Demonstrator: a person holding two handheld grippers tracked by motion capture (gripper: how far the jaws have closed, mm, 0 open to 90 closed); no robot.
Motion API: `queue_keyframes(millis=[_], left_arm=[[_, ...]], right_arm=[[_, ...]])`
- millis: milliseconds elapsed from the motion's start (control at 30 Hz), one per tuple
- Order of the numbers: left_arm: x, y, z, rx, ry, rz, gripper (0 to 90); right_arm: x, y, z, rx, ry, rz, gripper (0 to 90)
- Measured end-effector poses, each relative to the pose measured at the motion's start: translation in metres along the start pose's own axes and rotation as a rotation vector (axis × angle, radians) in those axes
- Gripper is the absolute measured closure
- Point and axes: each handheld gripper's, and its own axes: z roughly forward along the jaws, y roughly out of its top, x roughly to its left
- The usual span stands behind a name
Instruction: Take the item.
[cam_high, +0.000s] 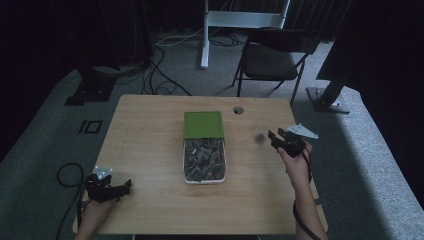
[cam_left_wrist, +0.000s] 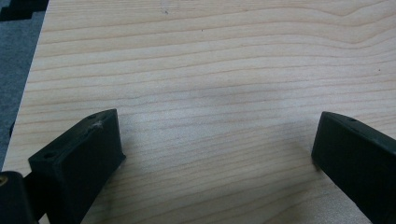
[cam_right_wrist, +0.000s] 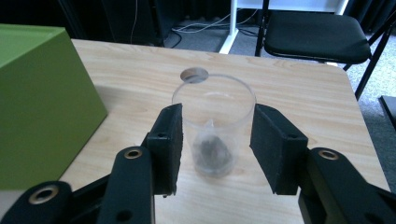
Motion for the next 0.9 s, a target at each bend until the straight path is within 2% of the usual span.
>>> queue_keyframes(millis=[333,500,900], left_arm=[[0.000,0.000,0.000,0.000,0.000,0.000,2.3],[0.000,0.000,0.000,0.000,0.000,0.000,2.3],[0.000,0.000,0.000,0.000,0.000,0.002,2.3]], right_arm=[[-0.003,-0.026,-0.010,0.024,-0.002,0.001,48.8],[-0.004,-0.041,-0.013,0.054,0.004,-0.007,46.4],[-0.008,-0.071,-0.023,0.067,-0.013,0.017,40.6]])
